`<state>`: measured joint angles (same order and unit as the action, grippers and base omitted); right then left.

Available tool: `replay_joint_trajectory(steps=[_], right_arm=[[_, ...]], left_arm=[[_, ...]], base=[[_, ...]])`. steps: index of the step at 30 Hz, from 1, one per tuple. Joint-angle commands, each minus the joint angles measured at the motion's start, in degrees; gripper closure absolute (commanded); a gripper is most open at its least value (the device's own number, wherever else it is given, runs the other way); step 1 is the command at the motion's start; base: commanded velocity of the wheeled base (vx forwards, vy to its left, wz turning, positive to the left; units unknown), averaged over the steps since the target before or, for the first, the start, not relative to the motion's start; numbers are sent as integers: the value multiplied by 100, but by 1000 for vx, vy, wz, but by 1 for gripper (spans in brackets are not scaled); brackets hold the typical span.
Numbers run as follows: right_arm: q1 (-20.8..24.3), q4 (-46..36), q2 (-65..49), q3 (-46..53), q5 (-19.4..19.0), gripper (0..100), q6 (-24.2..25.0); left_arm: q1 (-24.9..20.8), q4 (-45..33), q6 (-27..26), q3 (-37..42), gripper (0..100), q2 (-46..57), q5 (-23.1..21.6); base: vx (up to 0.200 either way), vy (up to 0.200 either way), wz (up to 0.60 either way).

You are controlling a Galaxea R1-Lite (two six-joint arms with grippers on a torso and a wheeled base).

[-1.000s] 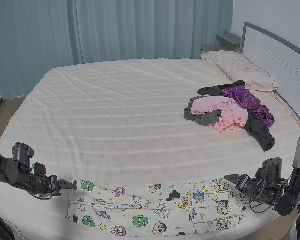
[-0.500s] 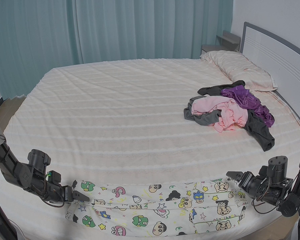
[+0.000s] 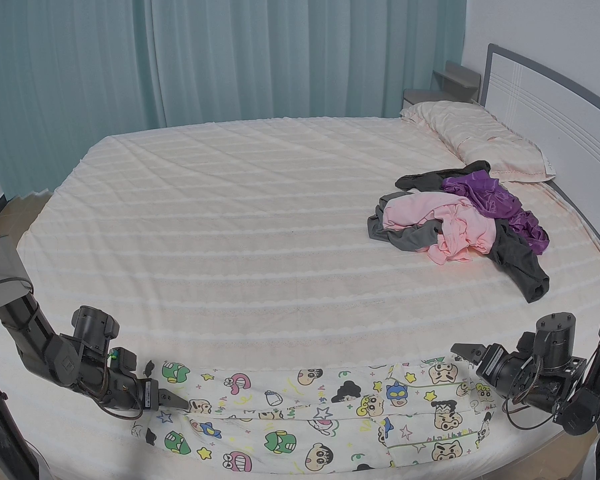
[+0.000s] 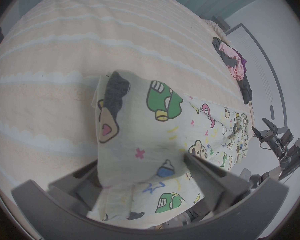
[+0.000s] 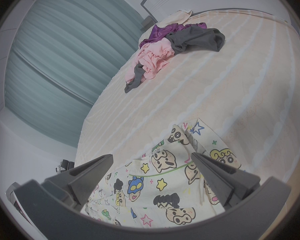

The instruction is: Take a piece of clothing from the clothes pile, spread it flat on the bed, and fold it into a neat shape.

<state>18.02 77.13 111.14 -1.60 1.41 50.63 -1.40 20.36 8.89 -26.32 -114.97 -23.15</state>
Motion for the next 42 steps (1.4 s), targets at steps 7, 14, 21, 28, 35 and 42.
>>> replay_joint_trajectory(steps=[7, 14, 21, 28, 35, 42], right_arm=[[9, 4, -5, 19, -10, 0, 0], [-9, 4, -14, 37, -1, 0, 9], [-70, 21, -84, 98, 34, 0, 0], [-105, 13, -216, 116, 43, 0, -18], [-193, 13, -216, 116, 43, 0, -27], [-281, 13, -225, 107, 43, 0, -27]], left_arm=[[-18, -14, 184, 48, 100, -43, 3], [35, -50, 386, 118, 100, 484, 12], [334, -164, 570, 74, 100, 1143, 21], [1019, -761, 526, -268, 100, 1653, 12], [1845, -1456, 403, -734, 100, 1996, -40], [2733, -2273, -54, -1323, 100, 2304, -331]], base=[[0, 0, 0], [0, 0, 0], [0, 0, 0], [0, 0, 0], [0, 0, 0], [0, 0, 0]])
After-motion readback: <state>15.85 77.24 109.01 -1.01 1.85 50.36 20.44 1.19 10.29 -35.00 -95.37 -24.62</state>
